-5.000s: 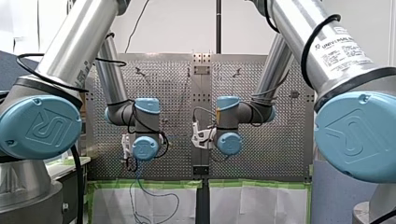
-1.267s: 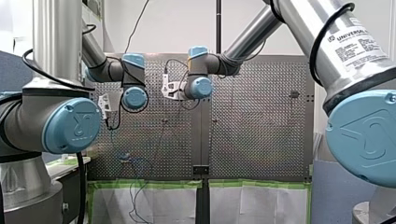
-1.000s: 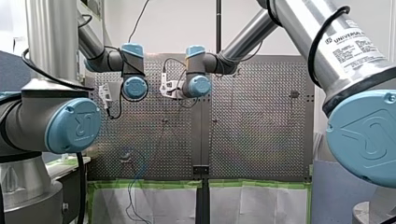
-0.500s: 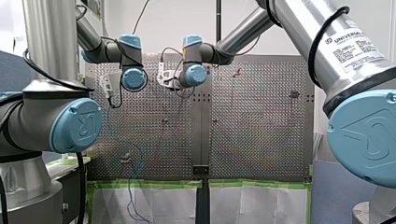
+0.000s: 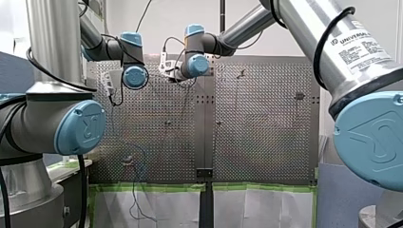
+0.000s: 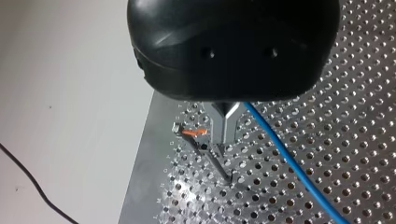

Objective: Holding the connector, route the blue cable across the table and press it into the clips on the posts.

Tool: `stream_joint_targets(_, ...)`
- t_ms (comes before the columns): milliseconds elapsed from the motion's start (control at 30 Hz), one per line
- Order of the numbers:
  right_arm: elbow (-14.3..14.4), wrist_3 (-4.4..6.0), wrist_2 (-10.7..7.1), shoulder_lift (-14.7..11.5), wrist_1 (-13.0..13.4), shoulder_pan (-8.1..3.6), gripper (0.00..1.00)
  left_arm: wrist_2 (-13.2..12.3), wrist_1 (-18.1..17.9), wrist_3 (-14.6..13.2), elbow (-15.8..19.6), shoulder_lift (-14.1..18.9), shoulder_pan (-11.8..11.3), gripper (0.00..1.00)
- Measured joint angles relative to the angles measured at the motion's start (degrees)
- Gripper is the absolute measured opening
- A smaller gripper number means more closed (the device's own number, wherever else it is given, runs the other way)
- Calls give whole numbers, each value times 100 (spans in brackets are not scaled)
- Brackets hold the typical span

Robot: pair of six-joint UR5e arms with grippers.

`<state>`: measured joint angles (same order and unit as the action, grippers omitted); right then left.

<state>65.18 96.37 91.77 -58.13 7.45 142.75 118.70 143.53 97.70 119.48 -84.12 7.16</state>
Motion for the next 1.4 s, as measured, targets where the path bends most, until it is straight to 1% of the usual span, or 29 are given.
stream_joint_targets(100,-138,51,-33,5,-109,-23,0,-45,3,1,-52,-7,-54,0)
stream_joint_targets(167,-223,77,-87,7,-163,-35,0,-119,1,10,-93,-6,-96,0)
stream_joint_targets(200,-261,95,-118,9,-179,-39,0,-151,4,17,-113,-7,-115,0)
stream_joint_targets(333,-447,223,-256,13,-220,-47,0,-286,29,41,-199,-11,-191,0)
stream_joint_targets(467,-626,285,-299,52,-242,-48,0,-416,16,55,-221,-42,-262,0)
stream_joint_targets(667,-901,301,-310,241,-326,-36,0,-546,-30,87,-268,-177,-408,0)
stream_joint_targets(767,-1009,304,-309,314,-340,-34,0,-621,-36,95,-305,-220,-536,0)
stream_joint_targets(933,-1154,303,-324,436,-359,-20,0,-859,-42,133,-339,-241,-798,0)
stream_joint_targets(1133,-1297,300,-333,577,-389,-3,0,-1125,-45,213,-443,-331,-1026,0)
stream_joint_targets(1400,-1419,296,-330,667,-384,17,0,-1556,-125,380,-648,-545,-1080,0)
